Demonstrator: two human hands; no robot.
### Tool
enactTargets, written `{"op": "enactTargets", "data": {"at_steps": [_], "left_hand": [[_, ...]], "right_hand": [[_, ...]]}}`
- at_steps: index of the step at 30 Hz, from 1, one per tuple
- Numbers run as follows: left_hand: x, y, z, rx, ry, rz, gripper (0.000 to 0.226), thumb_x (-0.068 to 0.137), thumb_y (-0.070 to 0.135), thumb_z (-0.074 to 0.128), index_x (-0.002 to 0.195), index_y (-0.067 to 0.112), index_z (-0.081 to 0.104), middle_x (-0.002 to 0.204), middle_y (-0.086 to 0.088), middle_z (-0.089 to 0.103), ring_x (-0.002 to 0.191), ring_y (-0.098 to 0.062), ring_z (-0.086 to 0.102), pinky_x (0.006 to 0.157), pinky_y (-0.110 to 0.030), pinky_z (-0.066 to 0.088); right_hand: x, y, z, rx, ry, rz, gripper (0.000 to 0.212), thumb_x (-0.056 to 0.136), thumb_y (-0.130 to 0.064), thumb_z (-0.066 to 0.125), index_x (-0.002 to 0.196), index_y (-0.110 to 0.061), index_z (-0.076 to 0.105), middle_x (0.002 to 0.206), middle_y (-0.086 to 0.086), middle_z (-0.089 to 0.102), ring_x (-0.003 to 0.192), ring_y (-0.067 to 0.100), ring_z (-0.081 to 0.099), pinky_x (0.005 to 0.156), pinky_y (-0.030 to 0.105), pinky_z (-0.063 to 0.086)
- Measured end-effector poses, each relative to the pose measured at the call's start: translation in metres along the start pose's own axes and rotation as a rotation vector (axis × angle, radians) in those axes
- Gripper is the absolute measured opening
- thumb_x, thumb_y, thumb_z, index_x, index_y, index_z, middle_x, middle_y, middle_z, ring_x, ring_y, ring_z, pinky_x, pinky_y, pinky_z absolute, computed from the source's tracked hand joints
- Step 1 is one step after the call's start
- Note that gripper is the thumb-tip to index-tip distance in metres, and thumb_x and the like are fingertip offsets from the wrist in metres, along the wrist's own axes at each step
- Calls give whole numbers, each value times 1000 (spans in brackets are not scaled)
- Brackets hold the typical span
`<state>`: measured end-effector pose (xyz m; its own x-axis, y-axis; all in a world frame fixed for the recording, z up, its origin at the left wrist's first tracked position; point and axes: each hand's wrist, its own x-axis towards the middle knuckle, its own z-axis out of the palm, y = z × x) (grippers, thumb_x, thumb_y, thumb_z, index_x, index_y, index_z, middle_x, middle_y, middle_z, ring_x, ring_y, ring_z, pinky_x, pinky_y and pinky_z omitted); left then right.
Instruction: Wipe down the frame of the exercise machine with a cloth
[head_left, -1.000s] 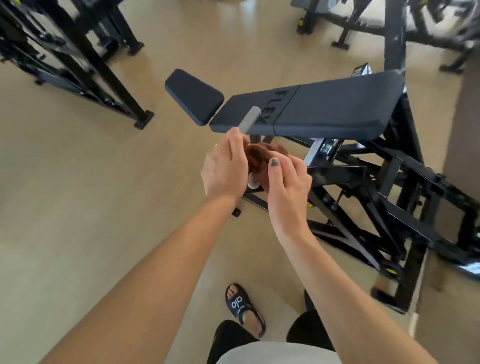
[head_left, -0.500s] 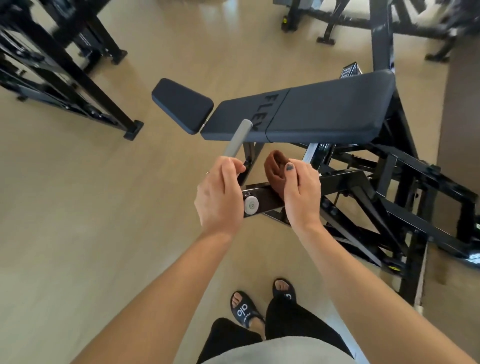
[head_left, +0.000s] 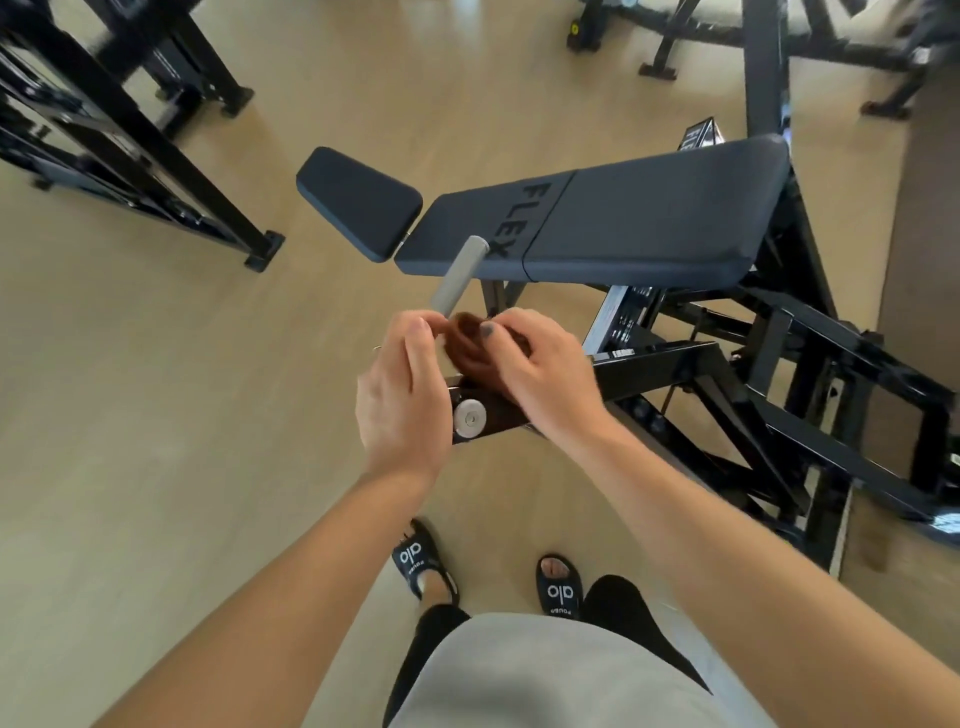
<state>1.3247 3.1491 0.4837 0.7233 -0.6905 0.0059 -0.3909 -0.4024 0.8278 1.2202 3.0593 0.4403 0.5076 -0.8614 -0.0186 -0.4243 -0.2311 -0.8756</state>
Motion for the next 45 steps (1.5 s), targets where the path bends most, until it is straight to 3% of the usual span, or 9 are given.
{"op": "enactTargets", "data": {"at_steps": [3, 5, 9, 16, 23, 29, 36, 40, 45], "left_hand": [[3, -2, 0, 50, -37, 35, 36, 104, 29, 28, 102, 24, 63, 95, 11, 68, 87, -5, 60, 69, -14, 43], [3, -3, -1, 57, -53, 46, 34, 105, 26, 30, 102, 22, 64, 96, 8, 70, 88, -9, 64, 75, -27, 50], [4, 0, -1, 39, -41, 15, 29, 109, 27, 34, 99, 26, 61, 89, 10, 69, 87, -19, 65, 79, -45, 53], [0, 1, -3, 11, -51, -3, 30, 104, 37, 28, 96, 36, 58, 85, 20, 66, 81, -3, 63, 74, -38, 53], [-1, 2, -2, -19, -47, -2, 39, 100, 35, 26, 95, 26, 64, 91, 11, 70, 87, -7, 64, 79, -36, 49], [0, 2, -1, 9, -32, -15, 39, 101, 39, 25, 91, 30, 62, 85, 16, 68, 88, -10, 65, 79, -44, 53], [1, 3, -2, 66, -62, -12, 37, 102, 34, 27, 92, 31, 63, 87, 13, 69, 85, -6, 63, 79, -44, 51], [2, -1, -3, 64, -88, 29, 33, 109, 23, 34, 92, 29, 62, 88, 11, 68, 83, -8, 62, 75, -43, 52], [5, -7, -4, 62, -160, 93, 35, 109, 29, 29, 96, 31, 62, 89, 17, 67, 83, -2, 62, 68, -28, 44]], "right_hand": [[16, 27, -15, -58, 30, 206, 30, 106, -42, 46, 98, -22, 67, 92, -3, 68, 91, 15, 63, 90, 48, 54], [13, 24, -13, -52, 52, 255, 30, 105, -42, 47, 96, -22, 66, 92, -3, 68, 92, 16, 63, 93, 48, 53], [-14, -28, 23, 93, 161, 97, 30, 100, -44, 48, 84, -26, 64, 83, -9, 64, 87, 14, 59, 88, 48, 48], [-20, -15, 31, 83, 289, -71, 34, 104, -36, 43, 88, -19, 67, 84, -8, 65, 83, 12, 59, 83, 44, 47], [-3, 28, 16, 174, 459, 299, 26, 107, -38, 45, 89, -26, 60, 88, -10, 61, 93, 16, 59, 96, 51, 52], [-63, -36, 75, 335, 628, 247, 20, 102, -58, 37, 102, -46, 53, 114, -9, 52, 113, 11, 45, 103, 40, 41], [-45, -1, 57, 331, 613, 236, 34, 104, -49, 38, 115, -26, 60, 124, 7, 53, 116, 11, 46, 103, 22, 42], [-33, 8, 43, 370, 715, 378, 15, 108, -30, 46, 116, -24, 58, 126, 5, 51, 120, 20, 50, 108, 46, 46], [-50, -49, 85, 580, 886, 525, 13, 105, -35, 54, 117, -38, 55, 130, -8, 43, 119, 6, 50, 104, 33, 50]]}}
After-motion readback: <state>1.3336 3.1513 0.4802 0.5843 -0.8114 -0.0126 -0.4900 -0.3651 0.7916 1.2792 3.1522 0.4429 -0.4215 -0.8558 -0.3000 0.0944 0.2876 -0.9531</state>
